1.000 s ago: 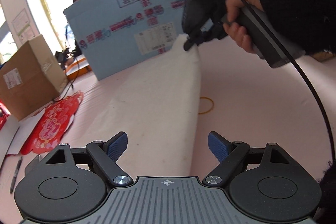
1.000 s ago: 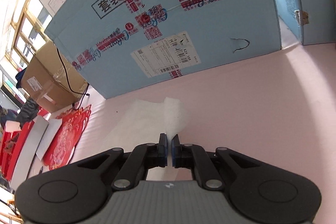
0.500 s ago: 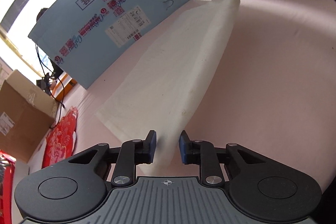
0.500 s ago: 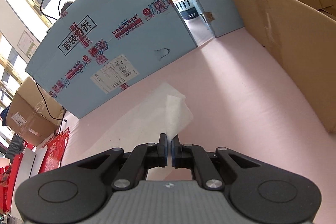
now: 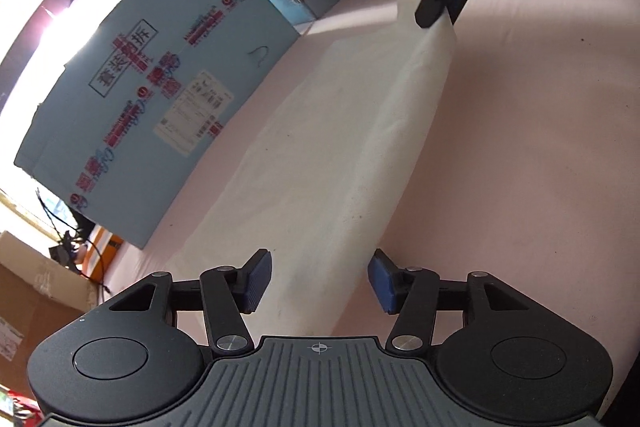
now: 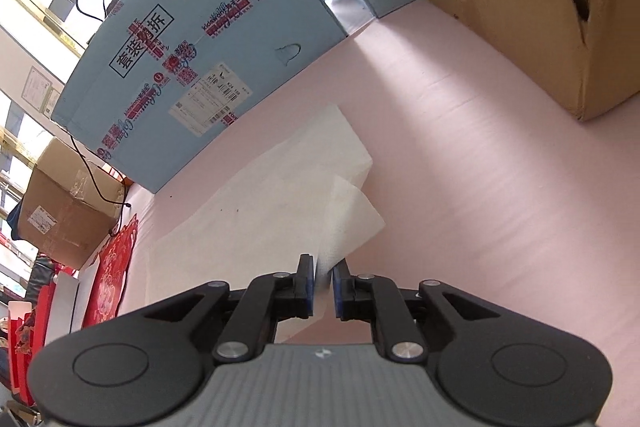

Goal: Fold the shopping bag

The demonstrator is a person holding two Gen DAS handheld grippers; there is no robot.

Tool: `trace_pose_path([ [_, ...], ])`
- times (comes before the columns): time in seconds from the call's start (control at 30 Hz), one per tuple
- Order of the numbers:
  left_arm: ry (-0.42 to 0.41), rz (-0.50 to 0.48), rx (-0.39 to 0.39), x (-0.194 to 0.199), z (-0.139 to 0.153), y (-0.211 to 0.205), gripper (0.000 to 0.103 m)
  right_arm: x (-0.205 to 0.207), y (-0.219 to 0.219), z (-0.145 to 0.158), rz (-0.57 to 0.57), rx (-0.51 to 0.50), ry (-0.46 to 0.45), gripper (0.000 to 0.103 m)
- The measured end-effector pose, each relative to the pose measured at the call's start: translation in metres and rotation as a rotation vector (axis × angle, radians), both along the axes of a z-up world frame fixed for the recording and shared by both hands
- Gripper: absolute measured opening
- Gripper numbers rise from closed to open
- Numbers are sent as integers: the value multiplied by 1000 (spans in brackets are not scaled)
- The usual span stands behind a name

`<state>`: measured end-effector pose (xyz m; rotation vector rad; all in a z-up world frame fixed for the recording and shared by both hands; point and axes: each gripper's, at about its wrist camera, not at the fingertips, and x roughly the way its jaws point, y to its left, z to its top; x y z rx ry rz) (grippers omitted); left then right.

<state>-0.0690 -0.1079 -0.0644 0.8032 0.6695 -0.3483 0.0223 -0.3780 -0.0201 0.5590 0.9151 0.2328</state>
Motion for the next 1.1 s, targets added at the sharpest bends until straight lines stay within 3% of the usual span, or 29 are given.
trace_pose_path([
  [0.1,48,8,-62,10,3,9,40,-9,-11,5,-6,-138,-38,46],
  [0.2,99,37,-148,22,8,17,34,-20,-15,9,52,-301,-93,57],
  [0.3,156,59,-226,33,13,26,29,-26,-8,11,185,-460,-169,70],
  [0.4,213,71,-291,42,16,36,28,-29,12,16,388,-582,-273,82],
  [0.67,361,174,-522,74,28,68,28,-29,73,11,901,-914,-529,82],
  [0.77,394,201,-557,82,29,76,28,-21,94,2,1039,-972,-560,73],
  [0.87,425,215,-570,88,30,80,28,0,104,2,1078,-881,-456,43],
  [0.93,439,220,-572,93,31,82,28,17,106,5,1066,-810,-367,39],
  [1.0,442,225,-560,96,30,82,28,25,109,6,1046,-815,-338,28],
  [1.1,457,230,-552,103,30,82,28,32,111,9,1028,-798,-277,23],
])
